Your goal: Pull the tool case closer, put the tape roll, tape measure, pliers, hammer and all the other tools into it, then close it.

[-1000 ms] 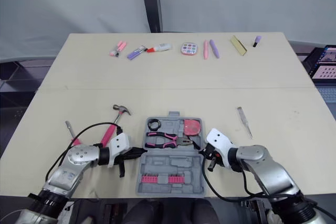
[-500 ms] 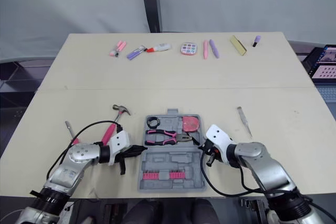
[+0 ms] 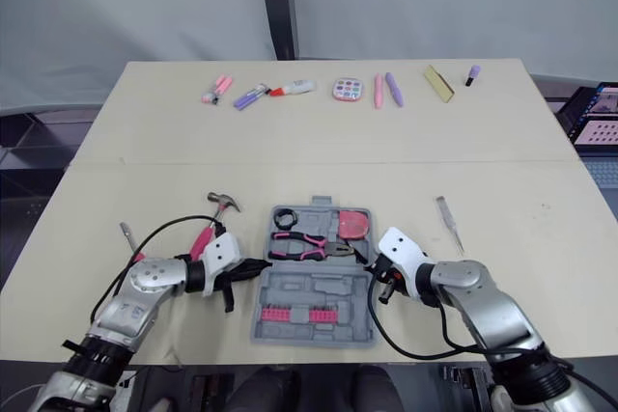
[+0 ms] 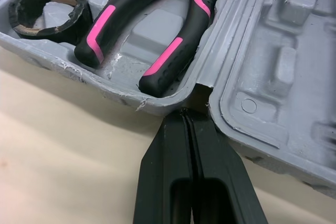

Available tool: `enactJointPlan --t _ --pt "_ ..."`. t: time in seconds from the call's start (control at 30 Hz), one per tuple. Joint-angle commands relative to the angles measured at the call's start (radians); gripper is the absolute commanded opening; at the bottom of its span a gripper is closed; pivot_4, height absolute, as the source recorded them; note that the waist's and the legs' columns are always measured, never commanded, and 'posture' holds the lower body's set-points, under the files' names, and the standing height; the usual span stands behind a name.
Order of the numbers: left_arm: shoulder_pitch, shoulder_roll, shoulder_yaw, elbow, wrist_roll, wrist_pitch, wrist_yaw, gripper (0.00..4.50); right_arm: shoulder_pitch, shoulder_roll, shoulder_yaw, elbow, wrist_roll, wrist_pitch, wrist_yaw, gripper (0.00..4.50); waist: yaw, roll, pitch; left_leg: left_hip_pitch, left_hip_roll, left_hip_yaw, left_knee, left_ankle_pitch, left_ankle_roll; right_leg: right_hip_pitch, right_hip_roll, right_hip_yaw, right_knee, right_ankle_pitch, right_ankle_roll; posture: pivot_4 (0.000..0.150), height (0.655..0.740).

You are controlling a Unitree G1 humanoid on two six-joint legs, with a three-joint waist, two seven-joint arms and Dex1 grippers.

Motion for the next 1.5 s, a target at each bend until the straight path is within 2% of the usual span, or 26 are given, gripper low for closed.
enactJointPlan --t 0.03,1.03,1.5 --pt "-0.006 -0.007 0.007 -0.012 0.002 -0.018 0.012 0.07 -0.016 0.011 -0.013 -0.003 -0.007 -0.017 -0.017 0.03 -0.002 0.0 0.0 0.0 0.0 0.0 0.0 0.0 0.0 0.0 0.0 0.0 0.0 0.0 0.0 0.15 0.74" --pt "-0.01 -0.002 0.013 -0.011 0.013 -0.018 0.036 0.07 -0.04 0.052 -0.014 0.036 -0.039 -0.05 -0.047 0.03 -0.015 0.0 0.0 0.0 0.0 0.0 0.0 0.0 0.0 -0.001 0.0 0.0 0.001 0.0 0.0 0.15 0.74" --pt "-0.032 -0.005 0.01 0.029 0.027 -0.018 0.043 0.07 -0.018 0.021 -0.013 0.049 -0.053 -0.063 -0.038 0.03 -0.015 0.0 0.0 0.0 0.0 0.0 0.0 0.0 0.0 -0.002 0.0 0.0 0.003 0.0 0.0 0.15 0.74"
